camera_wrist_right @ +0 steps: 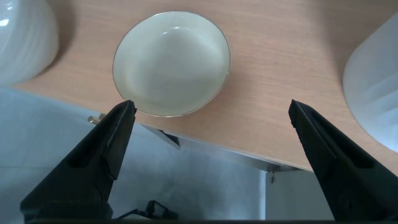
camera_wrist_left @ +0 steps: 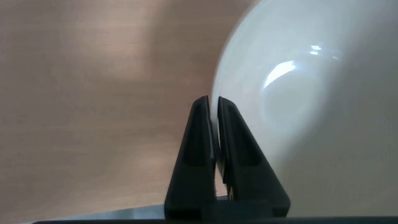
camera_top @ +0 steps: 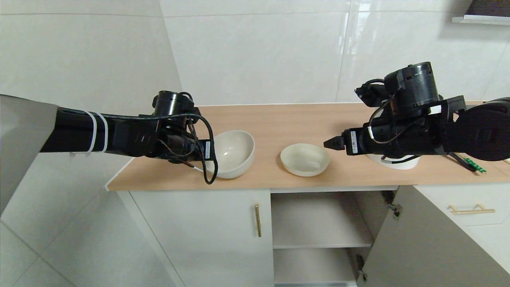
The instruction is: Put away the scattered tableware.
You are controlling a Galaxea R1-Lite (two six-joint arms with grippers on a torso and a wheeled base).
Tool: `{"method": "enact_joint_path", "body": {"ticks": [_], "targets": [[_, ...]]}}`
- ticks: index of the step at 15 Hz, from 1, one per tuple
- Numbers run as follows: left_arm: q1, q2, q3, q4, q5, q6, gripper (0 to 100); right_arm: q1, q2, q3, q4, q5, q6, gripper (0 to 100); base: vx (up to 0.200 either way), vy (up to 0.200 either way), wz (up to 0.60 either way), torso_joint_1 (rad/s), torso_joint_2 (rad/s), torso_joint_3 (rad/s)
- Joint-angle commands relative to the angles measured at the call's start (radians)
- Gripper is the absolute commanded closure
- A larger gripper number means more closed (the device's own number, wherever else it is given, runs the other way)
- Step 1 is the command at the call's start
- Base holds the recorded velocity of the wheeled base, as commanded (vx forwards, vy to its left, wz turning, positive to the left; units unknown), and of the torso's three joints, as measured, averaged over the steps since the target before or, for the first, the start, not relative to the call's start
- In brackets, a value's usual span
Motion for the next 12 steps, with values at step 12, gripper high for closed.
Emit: {"method": "enact_joint_path", "body": {"ticks": [12], "targets": [[-0.067,-0.342,0.150,0.007,-0.019,-0.040,100,-0.012,0.225,-0.186,0.118,-0.131,0.037,0,0.000,0.000,0.00,0.000,0.00,0.000]]}}
